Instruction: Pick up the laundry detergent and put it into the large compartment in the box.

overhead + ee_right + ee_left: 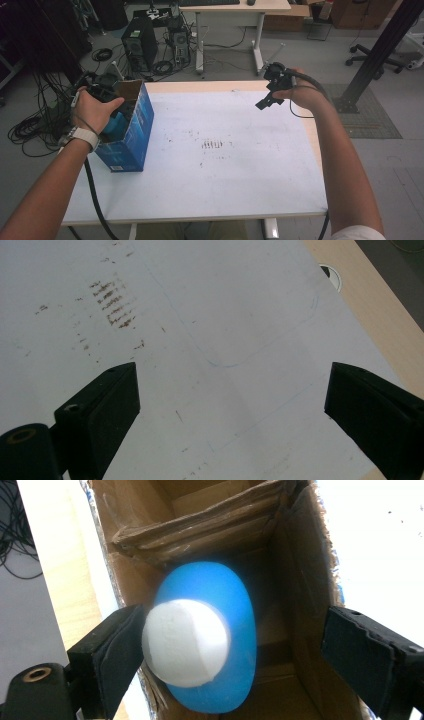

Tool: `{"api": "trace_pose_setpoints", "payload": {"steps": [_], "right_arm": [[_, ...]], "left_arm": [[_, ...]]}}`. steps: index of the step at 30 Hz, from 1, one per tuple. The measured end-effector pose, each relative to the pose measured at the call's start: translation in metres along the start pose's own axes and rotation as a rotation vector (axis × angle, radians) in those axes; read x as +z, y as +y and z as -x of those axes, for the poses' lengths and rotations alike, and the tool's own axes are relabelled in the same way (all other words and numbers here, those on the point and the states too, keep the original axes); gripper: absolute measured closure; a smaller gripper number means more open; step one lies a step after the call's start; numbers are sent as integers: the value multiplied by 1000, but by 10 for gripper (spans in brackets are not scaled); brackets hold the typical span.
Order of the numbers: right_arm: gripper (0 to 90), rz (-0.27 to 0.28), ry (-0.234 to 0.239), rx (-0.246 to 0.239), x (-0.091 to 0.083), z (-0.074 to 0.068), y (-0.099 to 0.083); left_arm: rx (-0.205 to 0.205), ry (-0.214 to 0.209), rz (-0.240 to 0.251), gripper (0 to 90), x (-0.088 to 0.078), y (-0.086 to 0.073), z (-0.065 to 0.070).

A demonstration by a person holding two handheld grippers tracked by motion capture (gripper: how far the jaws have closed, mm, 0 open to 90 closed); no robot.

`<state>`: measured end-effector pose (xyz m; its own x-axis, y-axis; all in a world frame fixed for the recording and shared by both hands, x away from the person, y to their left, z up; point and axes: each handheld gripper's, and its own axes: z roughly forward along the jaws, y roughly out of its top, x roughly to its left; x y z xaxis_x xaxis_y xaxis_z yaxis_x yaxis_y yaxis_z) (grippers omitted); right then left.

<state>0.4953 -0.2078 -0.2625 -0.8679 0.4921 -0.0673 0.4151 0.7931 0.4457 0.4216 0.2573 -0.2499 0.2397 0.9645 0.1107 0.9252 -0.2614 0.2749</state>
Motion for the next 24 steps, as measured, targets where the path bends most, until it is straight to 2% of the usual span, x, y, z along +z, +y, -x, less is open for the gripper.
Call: {"api": "trace_pose_setpoints", "payload": {"steps": [7,14,24], "right_arm": [[77,0,-1,3,-2,0,-2],[74,2,-1,6,-4,-1,-2],[73,4,-4,3,-5,-2,-2]], "left_arm": [[7,-10,-8,98,-8,-1,-1],[25,-39,-10,64,-24,-1,-1],[102,-64,-5,50,-47,-2,5]]}}
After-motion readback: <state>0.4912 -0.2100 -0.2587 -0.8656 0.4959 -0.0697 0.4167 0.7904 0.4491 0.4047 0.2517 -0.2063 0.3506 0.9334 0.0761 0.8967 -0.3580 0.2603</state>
